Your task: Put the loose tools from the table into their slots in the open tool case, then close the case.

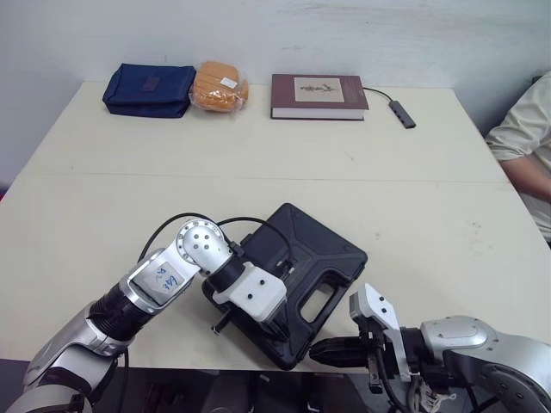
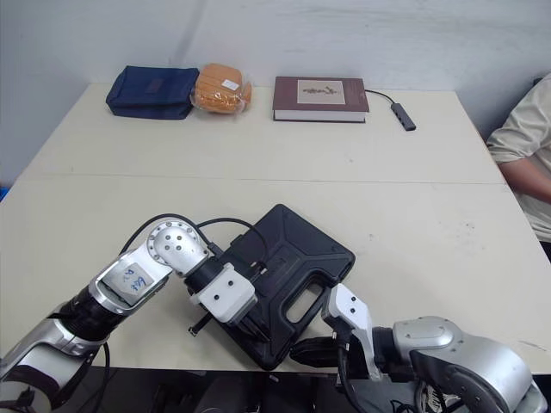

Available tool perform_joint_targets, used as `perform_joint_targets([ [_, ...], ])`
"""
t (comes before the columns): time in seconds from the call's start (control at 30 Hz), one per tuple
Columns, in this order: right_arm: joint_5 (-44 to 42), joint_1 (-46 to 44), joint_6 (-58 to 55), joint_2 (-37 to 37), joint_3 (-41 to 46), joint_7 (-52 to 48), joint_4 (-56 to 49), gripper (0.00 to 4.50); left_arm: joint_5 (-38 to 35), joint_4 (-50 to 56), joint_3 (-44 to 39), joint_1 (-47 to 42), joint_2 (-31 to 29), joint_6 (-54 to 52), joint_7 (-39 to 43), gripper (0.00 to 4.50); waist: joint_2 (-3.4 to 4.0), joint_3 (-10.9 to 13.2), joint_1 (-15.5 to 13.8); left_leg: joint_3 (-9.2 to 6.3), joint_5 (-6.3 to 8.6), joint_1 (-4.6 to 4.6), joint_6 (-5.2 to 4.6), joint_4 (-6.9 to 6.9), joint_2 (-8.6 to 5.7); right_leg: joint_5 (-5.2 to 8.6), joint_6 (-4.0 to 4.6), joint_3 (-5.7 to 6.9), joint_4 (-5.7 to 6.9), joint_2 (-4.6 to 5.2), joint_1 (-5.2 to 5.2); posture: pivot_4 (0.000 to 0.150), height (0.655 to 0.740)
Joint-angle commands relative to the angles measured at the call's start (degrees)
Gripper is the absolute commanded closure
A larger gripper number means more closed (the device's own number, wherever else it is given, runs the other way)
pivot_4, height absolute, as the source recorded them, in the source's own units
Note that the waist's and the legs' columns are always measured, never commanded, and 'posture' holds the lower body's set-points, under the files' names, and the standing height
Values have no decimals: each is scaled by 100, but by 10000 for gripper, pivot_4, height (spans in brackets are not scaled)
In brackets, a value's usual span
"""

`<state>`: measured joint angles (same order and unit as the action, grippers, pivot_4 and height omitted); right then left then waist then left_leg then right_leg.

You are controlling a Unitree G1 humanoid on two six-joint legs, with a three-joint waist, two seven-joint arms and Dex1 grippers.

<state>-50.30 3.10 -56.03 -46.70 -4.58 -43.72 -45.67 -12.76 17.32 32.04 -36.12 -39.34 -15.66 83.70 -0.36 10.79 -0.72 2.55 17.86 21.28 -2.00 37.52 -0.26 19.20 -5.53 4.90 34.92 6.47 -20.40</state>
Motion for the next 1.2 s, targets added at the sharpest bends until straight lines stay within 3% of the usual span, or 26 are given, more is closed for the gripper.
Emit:
perform_joint_targets([
  [0.03, -305, -299, 201, 199, 46, 105, -442, 45000, 588, -174, 454, 253, -64, -154, -103, 44309, 0, 0, 2, 0, 0, 0, 0, -1, 0, 0, 0, 0, 0, 0, 0, 1500, 7400],
  [0.6, -259, -350, 117, 469, -185, 426, -439, 45000, 547, -23, 464, 315, 1, -315, -171, 44309, 7, -9, 83, -11, -9, -12, -2, -40, 0, 1, 15, 11, 0, -1, -5, 1500, 7400],
  [0.9, -181, -132, 17, 92, -286, 237, -545, 45000, 560, -97, 422, 291, 42, -277, -181, 44309, 19, -22, 39, -14, -9, -6, -3, -39, 0, 1, 15, 14, -11, 0, -3, 1500, 7400],
  [1.2, -181, -415, 77, 493, -448, 409, -283, 45000, 569, -140, 410, 257, 19, -241, -160, 44309, 21, -38, -56, -19, -8, 0, 0, -38, -2, -3, 10, 17, -30, 0, 0, 1500, 7400],
])
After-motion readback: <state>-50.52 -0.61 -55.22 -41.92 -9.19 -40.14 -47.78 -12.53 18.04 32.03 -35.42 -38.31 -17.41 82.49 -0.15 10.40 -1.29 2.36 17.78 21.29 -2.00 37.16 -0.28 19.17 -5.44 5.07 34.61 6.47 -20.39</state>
